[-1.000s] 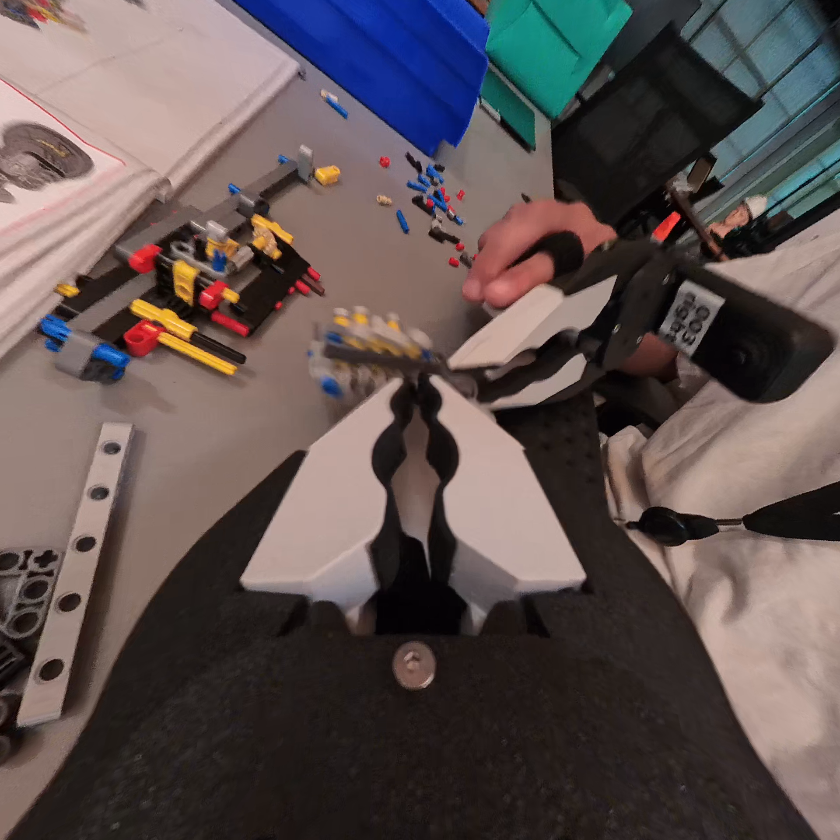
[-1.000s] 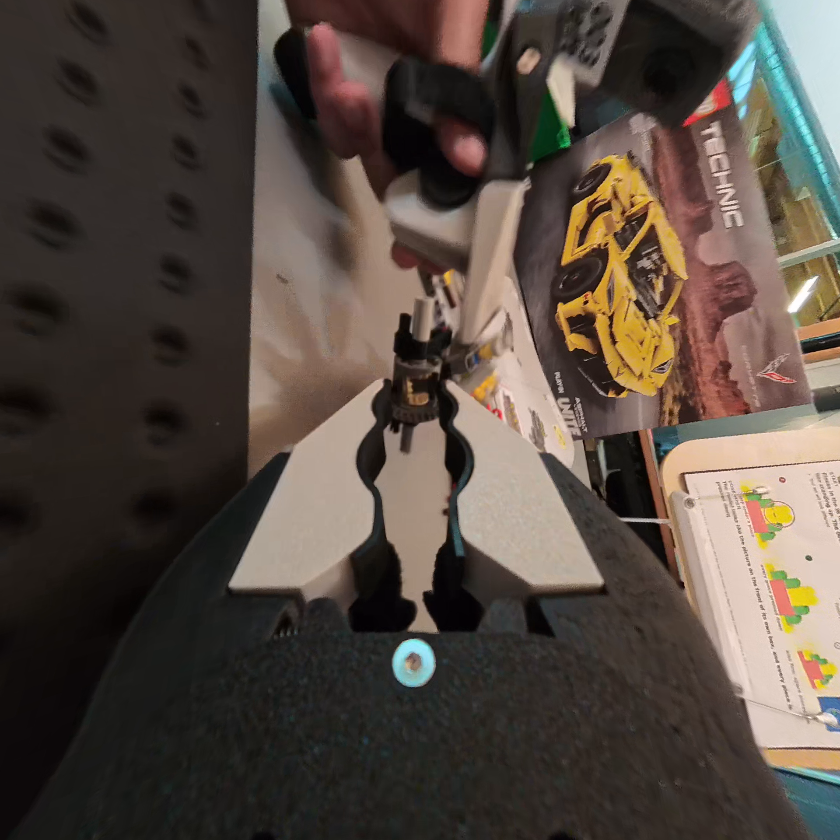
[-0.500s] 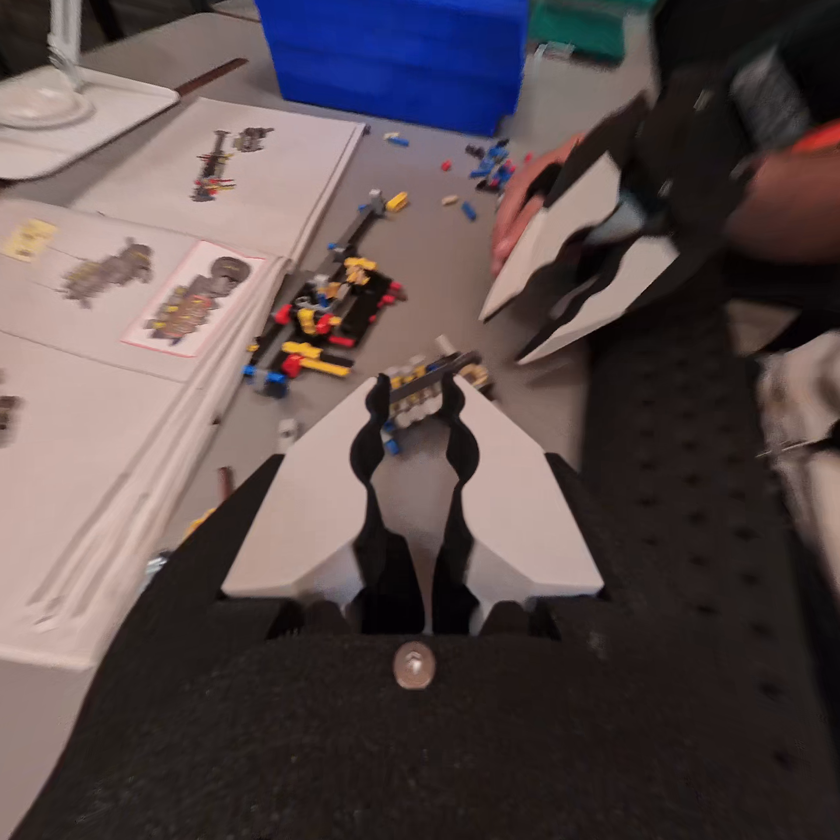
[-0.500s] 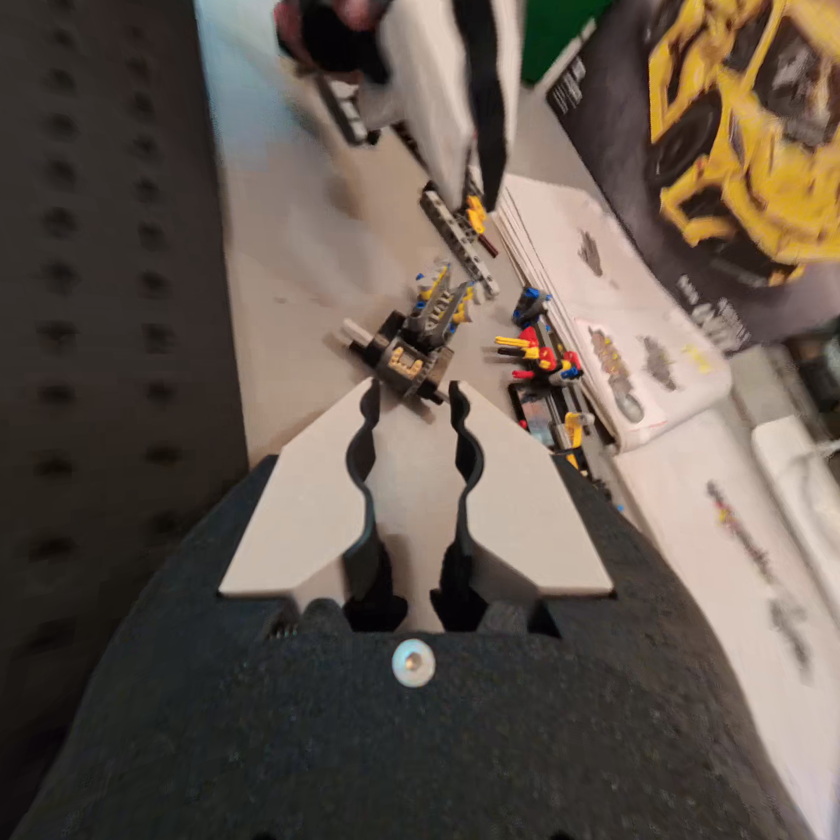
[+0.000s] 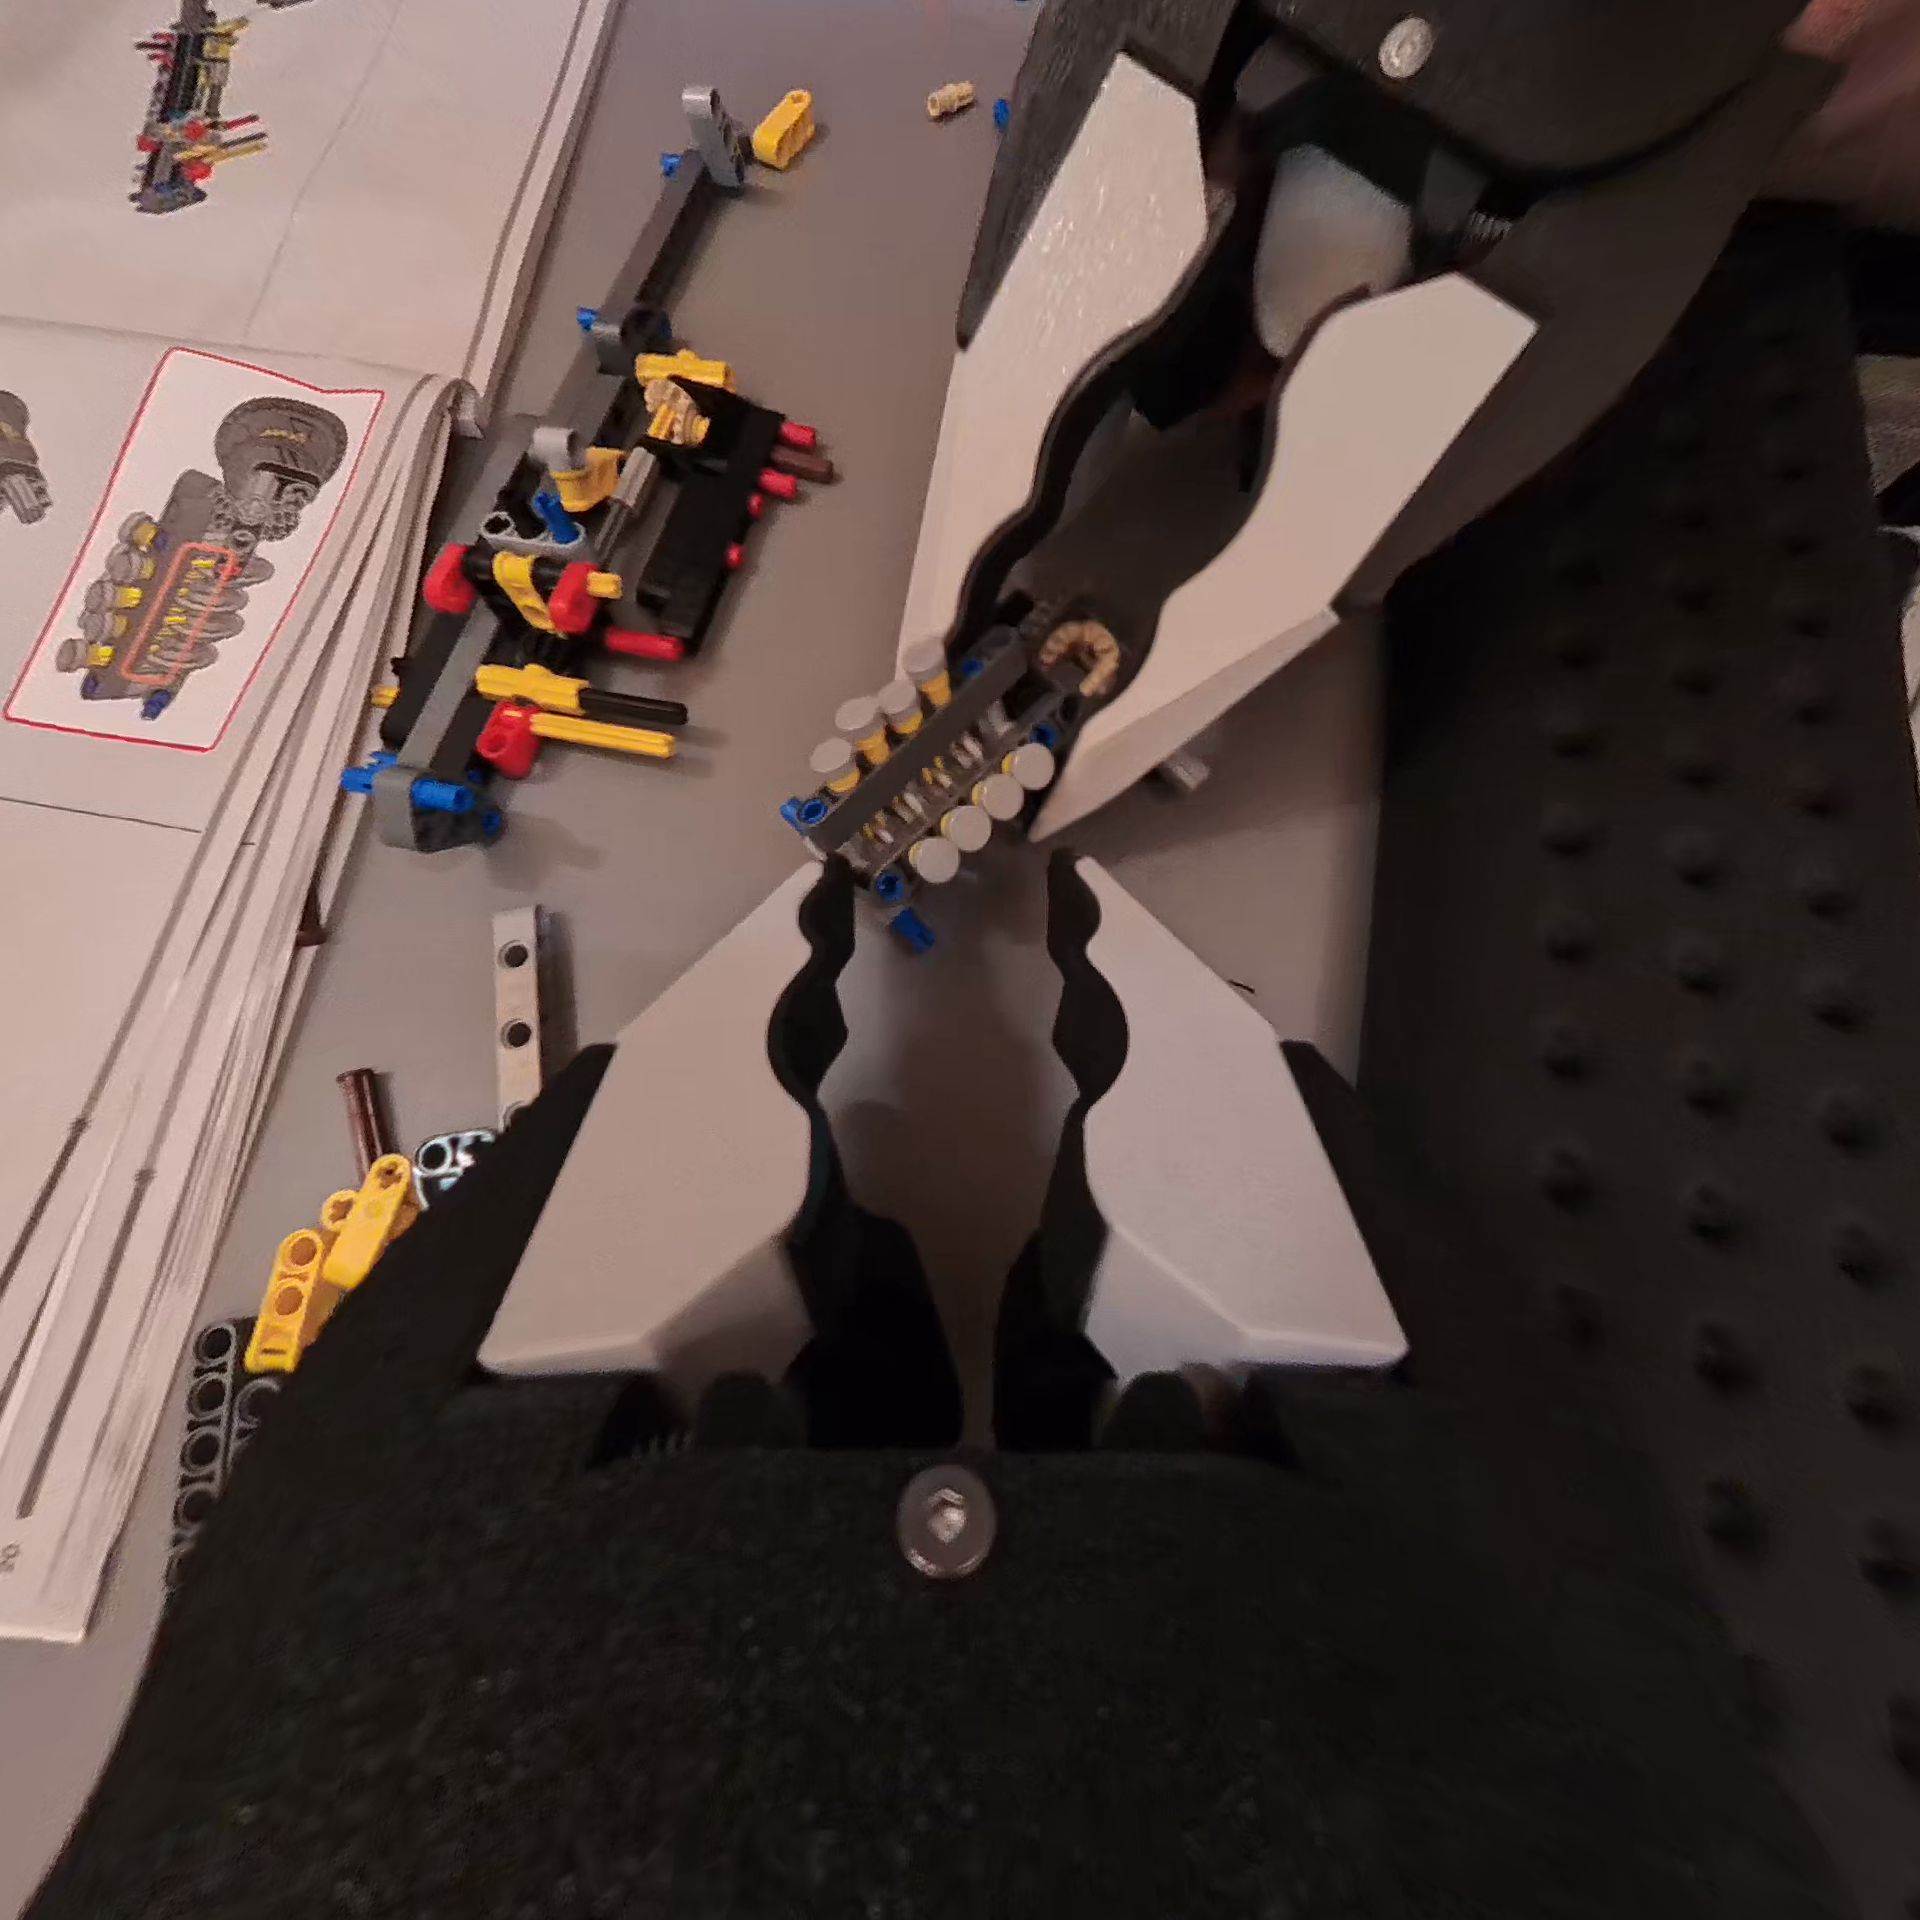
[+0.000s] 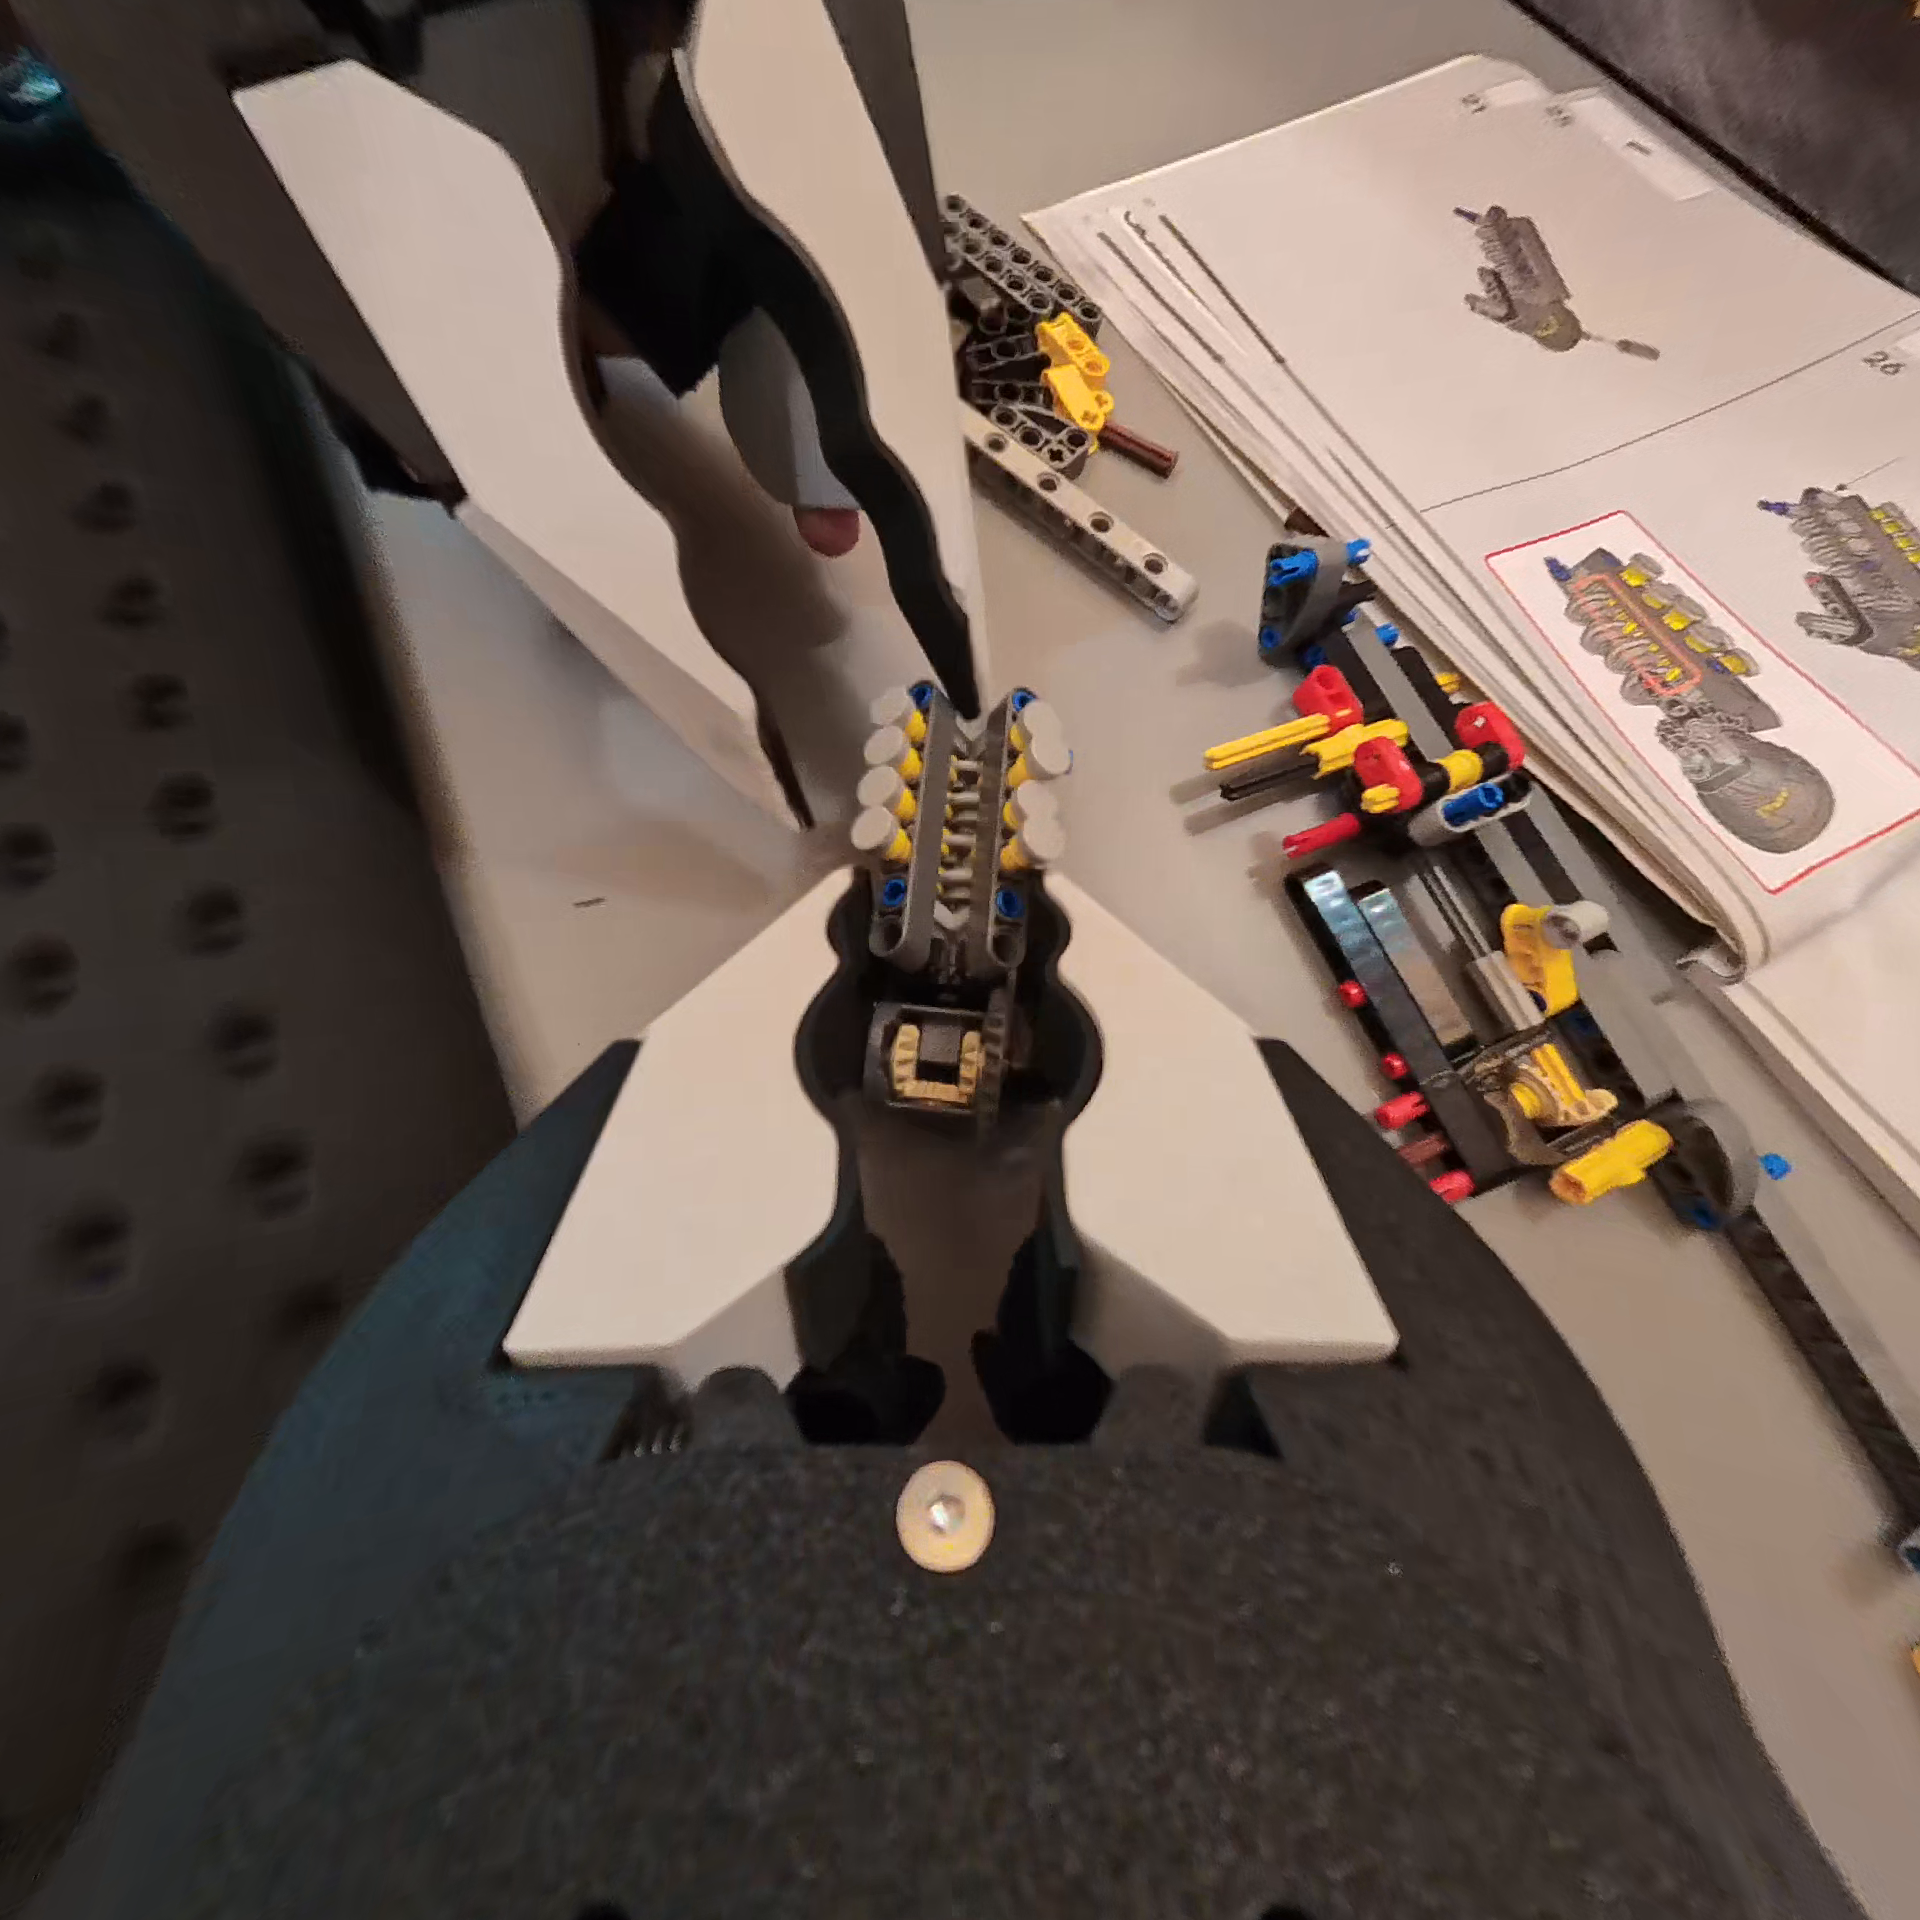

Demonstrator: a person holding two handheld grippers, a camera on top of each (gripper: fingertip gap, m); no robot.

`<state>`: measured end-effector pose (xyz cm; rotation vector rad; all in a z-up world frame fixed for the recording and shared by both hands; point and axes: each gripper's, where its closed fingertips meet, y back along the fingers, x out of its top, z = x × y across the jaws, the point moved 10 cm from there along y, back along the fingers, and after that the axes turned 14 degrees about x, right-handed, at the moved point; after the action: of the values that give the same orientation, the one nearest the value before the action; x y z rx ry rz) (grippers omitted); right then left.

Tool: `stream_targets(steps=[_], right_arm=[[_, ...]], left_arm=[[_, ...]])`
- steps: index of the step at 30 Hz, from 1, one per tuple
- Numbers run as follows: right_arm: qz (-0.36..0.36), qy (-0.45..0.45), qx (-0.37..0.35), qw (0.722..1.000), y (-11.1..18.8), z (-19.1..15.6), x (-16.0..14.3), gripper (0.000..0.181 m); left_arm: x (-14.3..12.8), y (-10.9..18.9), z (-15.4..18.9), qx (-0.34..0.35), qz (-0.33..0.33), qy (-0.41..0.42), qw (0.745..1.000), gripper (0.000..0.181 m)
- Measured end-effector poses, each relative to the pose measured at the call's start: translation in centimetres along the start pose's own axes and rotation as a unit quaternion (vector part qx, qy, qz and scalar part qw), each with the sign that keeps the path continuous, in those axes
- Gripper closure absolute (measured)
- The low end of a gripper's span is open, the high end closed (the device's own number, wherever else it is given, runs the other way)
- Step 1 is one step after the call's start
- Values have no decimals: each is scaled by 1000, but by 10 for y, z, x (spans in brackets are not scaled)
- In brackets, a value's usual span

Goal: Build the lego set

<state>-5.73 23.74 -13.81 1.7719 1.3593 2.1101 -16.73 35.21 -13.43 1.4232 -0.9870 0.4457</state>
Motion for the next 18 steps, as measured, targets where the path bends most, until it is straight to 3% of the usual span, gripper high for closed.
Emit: stream_targets(steps=[2, 4, 8, 11, 16, 18], right_arm=[[7, -10, 51, 999, 6, 5, -4, 153], [42, -54, 147, 987, 16, 13, -7, 154], [145, -114, 310, 933, 33, 28, -1, 154], [150, -72, 321, 932, 39, 24, 7, 154], [146, -56, 281, 947, 34, 21, 11, 154], [167, -44, 257, 951, 37, 21, 13, 154]], left_arm=[[-1, 5, -1, 2, 16, 2, 1000, 147], [0, 9, -4, -9, 39, 22, 999, 140], [11, 18, 2, -89, 107, 75, 987, 133], [16, 20, 3, -120, 136, 107, 977, 139], [11, 16, -1, -115, 122, 135, 977, 138], [12, 19, -3, -114, 138, 155, 972, 131]])
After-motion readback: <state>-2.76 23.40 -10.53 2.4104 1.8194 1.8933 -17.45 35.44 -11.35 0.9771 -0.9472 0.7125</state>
